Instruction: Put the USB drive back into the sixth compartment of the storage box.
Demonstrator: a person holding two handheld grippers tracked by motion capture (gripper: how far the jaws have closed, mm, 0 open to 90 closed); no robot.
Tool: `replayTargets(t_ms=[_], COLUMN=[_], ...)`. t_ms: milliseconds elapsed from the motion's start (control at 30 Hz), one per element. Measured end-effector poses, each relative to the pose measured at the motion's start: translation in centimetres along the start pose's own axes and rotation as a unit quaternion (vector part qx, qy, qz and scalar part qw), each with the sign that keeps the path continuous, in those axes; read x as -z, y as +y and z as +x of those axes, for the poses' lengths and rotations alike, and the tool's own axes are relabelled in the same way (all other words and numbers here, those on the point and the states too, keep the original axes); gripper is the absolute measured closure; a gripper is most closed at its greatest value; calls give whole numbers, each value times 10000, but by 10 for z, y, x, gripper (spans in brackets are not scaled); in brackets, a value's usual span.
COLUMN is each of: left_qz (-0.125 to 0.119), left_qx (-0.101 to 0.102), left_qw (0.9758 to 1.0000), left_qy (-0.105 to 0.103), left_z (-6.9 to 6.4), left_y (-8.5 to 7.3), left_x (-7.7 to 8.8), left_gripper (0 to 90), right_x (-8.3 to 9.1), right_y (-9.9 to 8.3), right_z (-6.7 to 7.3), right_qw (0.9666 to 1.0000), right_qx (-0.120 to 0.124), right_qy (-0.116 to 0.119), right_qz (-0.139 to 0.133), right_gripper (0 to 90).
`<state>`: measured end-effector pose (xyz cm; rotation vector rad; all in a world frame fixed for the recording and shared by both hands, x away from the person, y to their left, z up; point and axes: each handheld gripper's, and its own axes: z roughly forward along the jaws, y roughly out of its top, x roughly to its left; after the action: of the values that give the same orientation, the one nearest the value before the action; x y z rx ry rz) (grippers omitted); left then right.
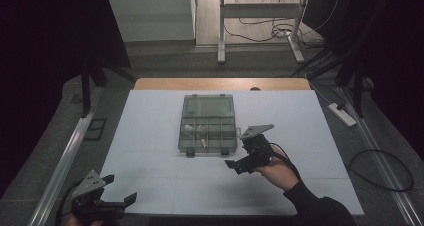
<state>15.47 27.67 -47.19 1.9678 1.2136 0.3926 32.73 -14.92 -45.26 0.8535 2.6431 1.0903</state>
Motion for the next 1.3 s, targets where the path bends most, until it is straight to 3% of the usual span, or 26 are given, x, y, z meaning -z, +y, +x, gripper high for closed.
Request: replayTargets(t_ms=[1300], left_qz=[9], left_qx=[26], left_qw=[10000], left_qy=[-6], left_z=[0], left_y=[0], left_x=[0], left_gripper=[21], right_x=[39], right_y=[-40], right_z=[-16], right_qw=[9991], right_qx=[-313], right_qy=[-279], right_qz=[9], right_gripper=[19])
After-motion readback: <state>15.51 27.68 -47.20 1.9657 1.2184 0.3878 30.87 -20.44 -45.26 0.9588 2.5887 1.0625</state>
